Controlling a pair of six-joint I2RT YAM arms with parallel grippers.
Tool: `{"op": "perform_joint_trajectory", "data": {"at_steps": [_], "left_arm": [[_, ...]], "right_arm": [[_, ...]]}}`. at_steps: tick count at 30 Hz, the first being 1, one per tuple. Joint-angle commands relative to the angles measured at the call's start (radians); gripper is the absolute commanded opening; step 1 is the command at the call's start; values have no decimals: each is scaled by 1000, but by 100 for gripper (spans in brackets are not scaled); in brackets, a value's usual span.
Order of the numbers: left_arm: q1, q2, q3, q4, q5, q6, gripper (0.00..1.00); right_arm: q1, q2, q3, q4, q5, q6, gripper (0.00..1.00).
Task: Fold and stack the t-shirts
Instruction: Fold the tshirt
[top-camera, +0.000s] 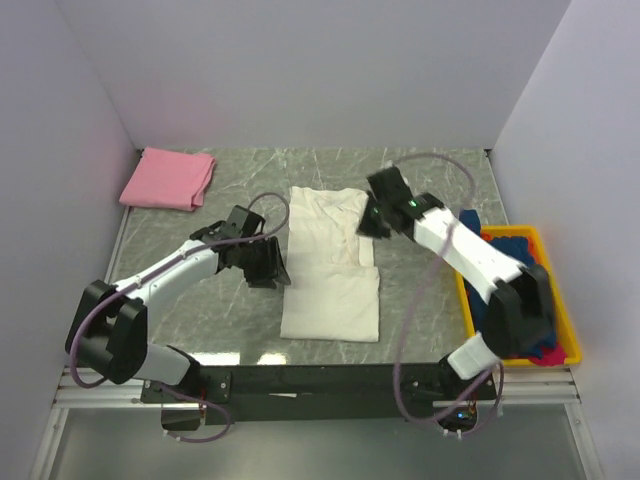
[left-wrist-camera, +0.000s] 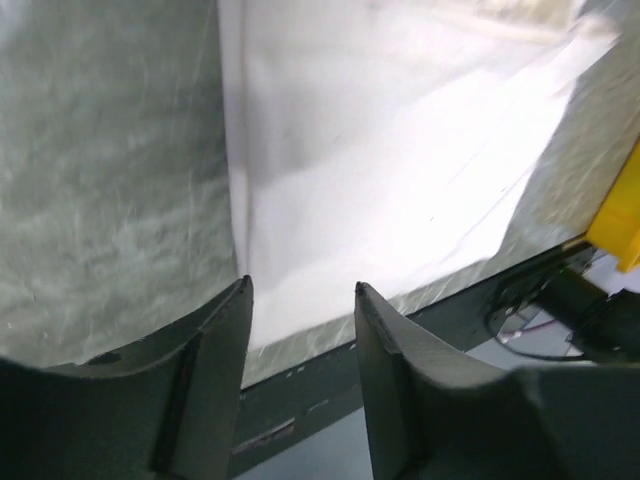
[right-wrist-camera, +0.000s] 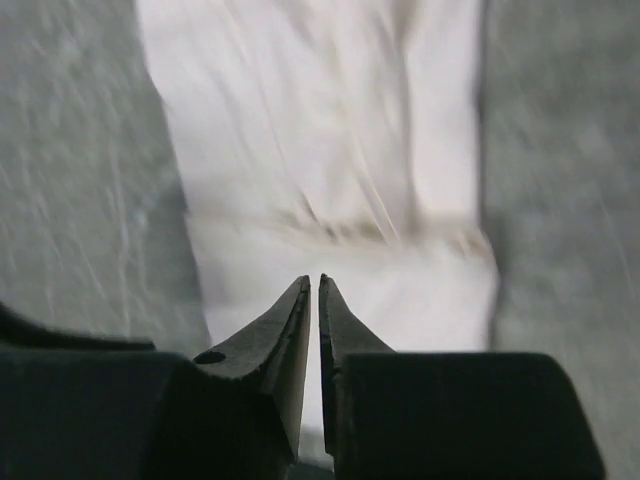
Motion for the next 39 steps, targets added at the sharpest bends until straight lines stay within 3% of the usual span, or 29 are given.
{"op": "perform_joint_trajectory", "data": {"at_steps": [1, 6, 10, 20, 32, 39], "left_arm": [[12, 34, 61, 32, 3, 42, 50], [17, 55, 84, 73, 25, 33, 49], [17, 62, 67, 101, 43, 26, 49], [17, 59, 51, 114, 53, 24, 49], [17, 66, 47, 122, 54, 21, 49], [17, 74, 46, 124, 54, 24, 48]], "right_arm": [[-11, 255, 204, 93, 41, -71, 15], [-16, 512, 529, 2, 50, -121, 14], [-14, 659, 647, -51, 68, -137, 14], [-25, 739, 614, -21, 90, -138, 14], [-49, 747, 579, -10, 99, -141, 14], [-57, 715, 526, -21, 185, -121, 14]]}}
